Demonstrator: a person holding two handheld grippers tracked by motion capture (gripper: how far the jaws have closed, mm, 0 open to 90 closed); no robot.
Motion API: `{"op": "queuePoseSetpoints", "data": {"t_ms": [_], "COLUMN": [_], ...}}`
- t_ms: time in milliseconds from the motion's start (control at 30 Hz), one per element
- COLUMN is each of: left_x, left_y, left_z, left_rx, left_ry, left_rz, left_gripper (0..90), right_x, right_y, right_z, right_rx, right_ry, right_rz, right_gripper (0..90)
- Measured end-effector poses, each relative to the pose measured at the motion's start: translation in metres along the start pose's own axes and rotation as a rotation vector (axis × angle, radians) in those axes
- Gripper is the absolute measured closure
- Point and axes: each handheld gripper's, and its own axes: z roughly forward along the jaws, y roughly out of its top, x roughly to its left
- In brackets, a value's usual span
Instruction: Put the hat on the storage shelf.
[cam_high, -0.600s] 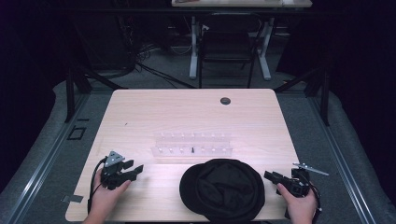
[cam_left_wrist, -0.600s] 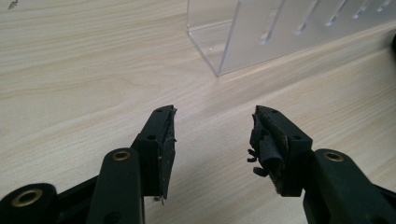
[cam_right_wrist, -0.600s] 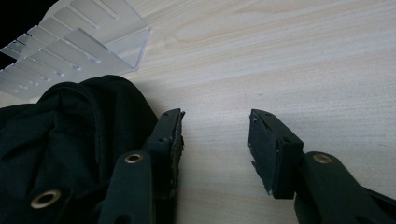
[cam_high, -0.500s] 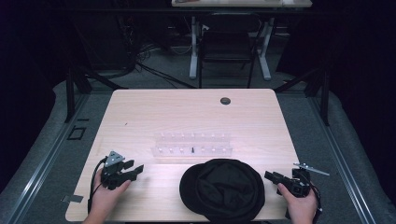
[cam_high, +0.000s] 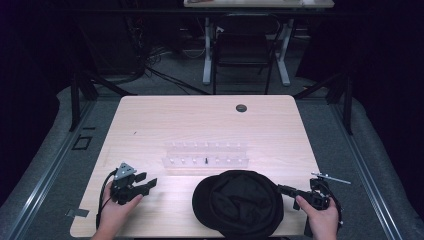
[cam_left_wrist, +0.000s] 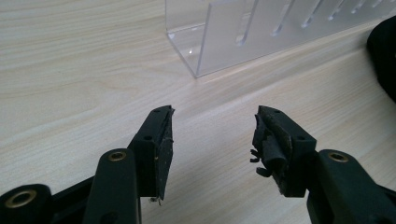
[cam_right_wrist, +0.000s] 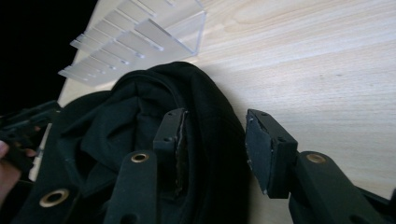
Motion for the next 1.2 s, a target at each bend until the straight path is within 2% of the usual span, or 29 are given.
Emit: {"op": "queuePoseSetpoints", "data": {"t_ms": [33, 167, 200, 233, 267, 300, 333, 367, 467, 500, 633, 800, 967, 1200], "left_x": [0.0, -0.003, -0.003, -0.003, -0.004, -0.004, -0.005, -0.005, -0.006, -0.006, -0.007, -0.006, -0.006, -0.006], "left_y": [0.001, 0.0, 0.0, 0.0, 0.0, 0.0, 0.0, 0.0, 0.0, 0.0, 0.0, 0.0, 0.0, 0.0], "left_z": [-0.001, 0.0, 0.0, 0.0, 0.0, 0.0, 0.0, 0.0, 0.0, 0.0, 0.001, 0.001, 0.001, 0.001], "left_rx": [0.01, 0.0, 0.002, -0.001, 0.001, -0.001, -0.001, 0.001, 0.005, 0.006, 0.005, 0.006, 0.003, 0.006], "left_ry": [-0.004, -0.006, -0.007, -0.008, -0.007, -0.006, -0.01, -0.01, -0.011, -0.014, -0.017, -0.018, -0.015, -0.014], "left_rz": [0.004, 0.01, 0.016, 0.017, 0.015, 0.018, 0.018, 0.02, 0.031, 0.032, 0.034, 0.037, 0.032, 0.034], "left_gripper": [46.8, 46.7, 46.8, 46.8, 46.8, 46.8, 46.8, 46.7, 46.8, 46.8, 46.8, 46.8, 46.8, 46.8], "right_x": [0.001, 0.005, 0.006, 0.008, 0.01, 0.013, 0.015, 0.016, 0.02, 0.02, 0.018, 0.017, 0.016, 0.015], "right_y": [0.001, 0.002, 0.003, 0.003, 0.003, 0.004, 0.003, 0.003, 0.002, 0.003, 0.005, 0.007, 0.01, 0.014], "right_z": [0.0, -0.005, -0.008, -0.007, -0.007, -0.011, -0.009, -0.009, -0.009, -0.009, -0.007, 0.0, 0.007, 0.014], "right_rx": [0.007, 0.045, 0.081, 0.079, 0.088, 0.139, 0.128, 0.139, 0.171, 0.192, 0.221, 0.292, 0.332, 0.387], "right_ry": [-0.005, -0.018, -0.048, -0.03, -0.042, -0.079, -0.06, -0.062, -0.092, -0.107, -0.147, -0.15, -0.147, -0.148], "right_rz": [-0.001, -0.005, -0.028, -0.018, -0.024, -0.057, -0.045, -0.049, -0.053, -0.061, -0.064, -0.046, -0.029, -0.028], "right_gripper": [57.8, 57.9, 57.9, 57.9, 58.4, 58.5, 58.7, 58.9, 61.0, 61.7, 64.7, 67.8, 71.7, 70.4]}}
